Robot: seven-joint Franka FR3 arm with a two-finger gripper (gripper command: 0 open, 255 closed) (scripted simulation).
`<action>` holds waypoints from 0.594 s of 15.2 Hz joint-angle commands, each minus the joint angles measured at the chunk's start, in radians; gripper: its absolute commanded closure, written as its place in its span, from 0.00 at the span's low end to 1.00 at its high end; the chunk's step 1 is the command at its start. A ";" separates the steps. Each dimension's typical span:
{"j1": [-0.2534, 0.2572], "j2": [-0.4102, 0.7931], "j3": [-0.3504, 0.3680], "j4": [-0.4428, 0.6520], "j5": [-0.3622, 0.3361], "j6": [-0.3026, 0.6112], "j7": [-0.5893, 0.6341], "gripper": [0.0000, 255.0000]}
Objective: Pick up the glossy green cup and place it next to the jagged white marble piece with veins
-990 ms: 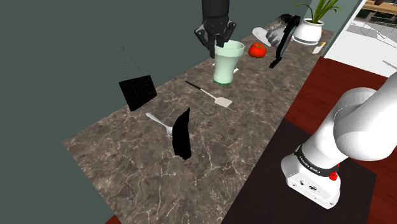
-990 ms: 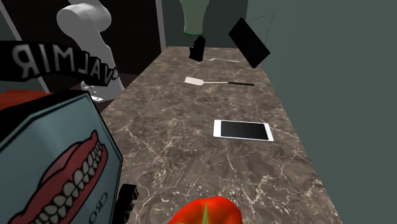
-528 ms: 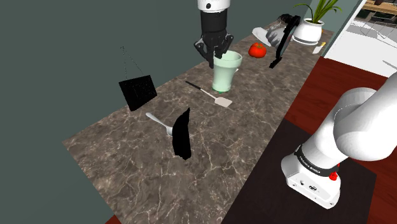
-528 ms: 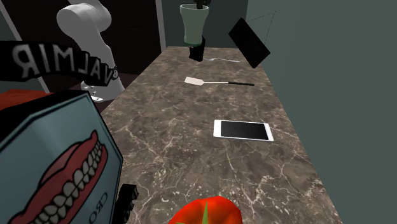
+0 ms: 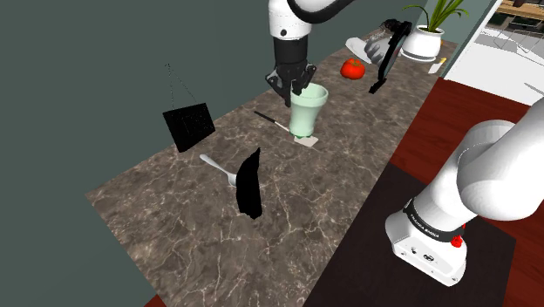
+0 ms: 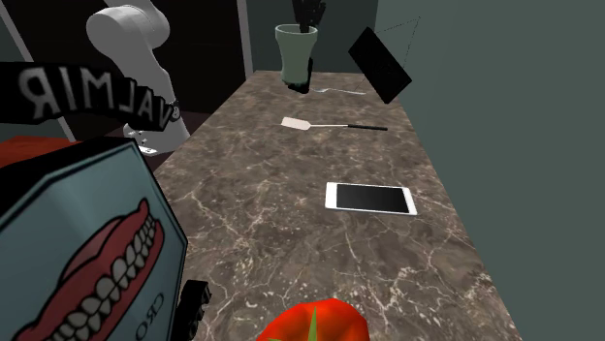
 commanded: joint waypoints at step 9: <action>0.000 0.041 0.003 -0.097 -0.006 0.138 0.011 1.00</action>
